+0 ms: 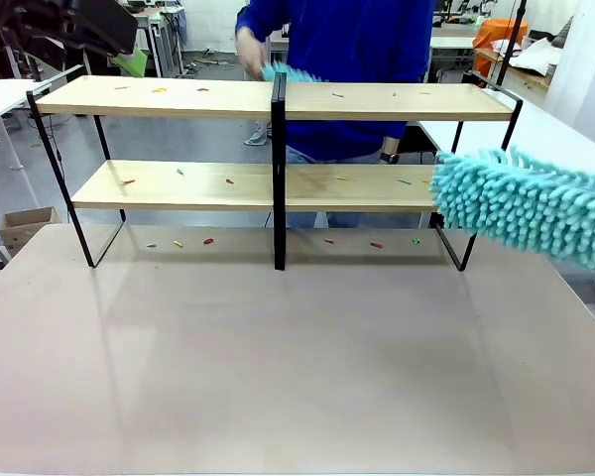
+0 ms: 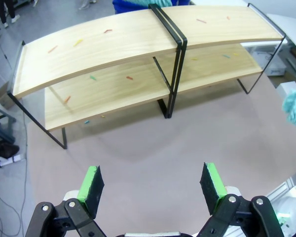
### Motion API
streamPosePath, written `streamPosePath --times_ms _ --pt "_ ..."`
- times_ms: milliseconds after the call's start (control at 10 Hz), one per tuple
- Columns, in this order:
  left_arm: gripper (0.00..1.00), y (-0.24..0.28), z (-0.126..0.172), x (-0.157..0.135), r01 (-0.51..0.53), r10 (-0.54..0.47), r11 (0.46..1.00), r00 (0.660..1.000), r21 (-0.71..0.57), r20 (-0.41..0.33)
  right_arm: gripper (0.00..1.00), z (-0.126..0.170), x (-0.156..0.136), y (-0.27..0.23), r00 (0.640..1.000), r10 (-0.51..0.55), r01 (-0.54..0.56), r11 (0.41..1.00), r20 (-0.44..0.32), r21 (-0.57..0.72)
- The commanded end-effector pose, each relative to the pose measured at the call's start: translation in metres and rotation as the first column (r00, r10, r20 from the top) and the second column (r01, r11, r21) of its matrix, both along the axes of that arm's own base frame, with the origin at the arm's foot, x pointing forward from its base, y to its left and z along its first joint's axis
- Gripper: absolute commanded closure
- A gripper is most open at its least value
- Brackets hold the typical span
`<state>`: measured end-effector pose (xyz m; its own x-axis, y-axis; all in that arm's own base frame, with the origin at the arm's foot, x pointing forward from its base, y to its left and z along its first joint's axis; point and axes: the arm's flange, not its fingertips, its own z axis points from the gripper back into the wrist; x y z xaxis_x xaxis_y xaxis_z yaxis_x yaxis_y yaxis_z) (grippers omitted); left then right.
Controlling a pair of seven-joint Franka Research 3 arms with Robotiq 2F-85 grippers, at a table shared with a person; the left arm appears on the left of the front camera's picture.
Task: Clean the shelves.
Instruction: Clean a randomly selected level of the Shelf with the Duster.
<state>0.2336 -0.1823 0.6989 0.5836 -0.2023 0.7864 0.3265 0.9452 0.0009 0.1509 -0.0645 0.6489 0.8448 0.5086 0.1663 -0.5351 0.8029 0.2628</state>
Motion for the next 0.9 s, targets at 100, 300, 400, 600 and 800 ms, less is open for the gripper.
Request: streamPosePath --times_ms 100,300,400,600,800 --pt "0.0 0.001 0.0 -0.001 -0.001 0.001 1.0 1.0 -0.002 -0.002 0.87 -0.008 0.026 0.032 0.999 -0.021 0.018 0.998 -0.036 -0.063" --pt "0.0 0.001 0.0 -0.001 -0.001 0.001 1.0 1.0 -0.002 -0.002 0.87 -0.033 0.076 0.084 0.994 -0.093 0.087 0.991 -0.061 -0.099" --pt "0.0 0.001 0.0 -0.001 -0.001 0.001 1.0 1.0 -0.002 -0.002 0.87 -0.043 0.094 0.103 0.994 -0.09 0.087 0.995 -0.065 -0.046" --pt "0.0 0.001 0.0 -0.001 -0.001 0.001 1.0 1.0 -0.002 -0.002 0.87 -0.058 0.115 0.118 0.986 -0.161 0.16 0.987 -0.044 -0.01" --pt "0.0 0.001 0.0 -0.001 -0.001 0.001 1.0 1.0 -0.002 -0.002 0.87 -0.07 0.128 0.128 0.981 -0.185 0.189 0.979 -0.054 0.077"
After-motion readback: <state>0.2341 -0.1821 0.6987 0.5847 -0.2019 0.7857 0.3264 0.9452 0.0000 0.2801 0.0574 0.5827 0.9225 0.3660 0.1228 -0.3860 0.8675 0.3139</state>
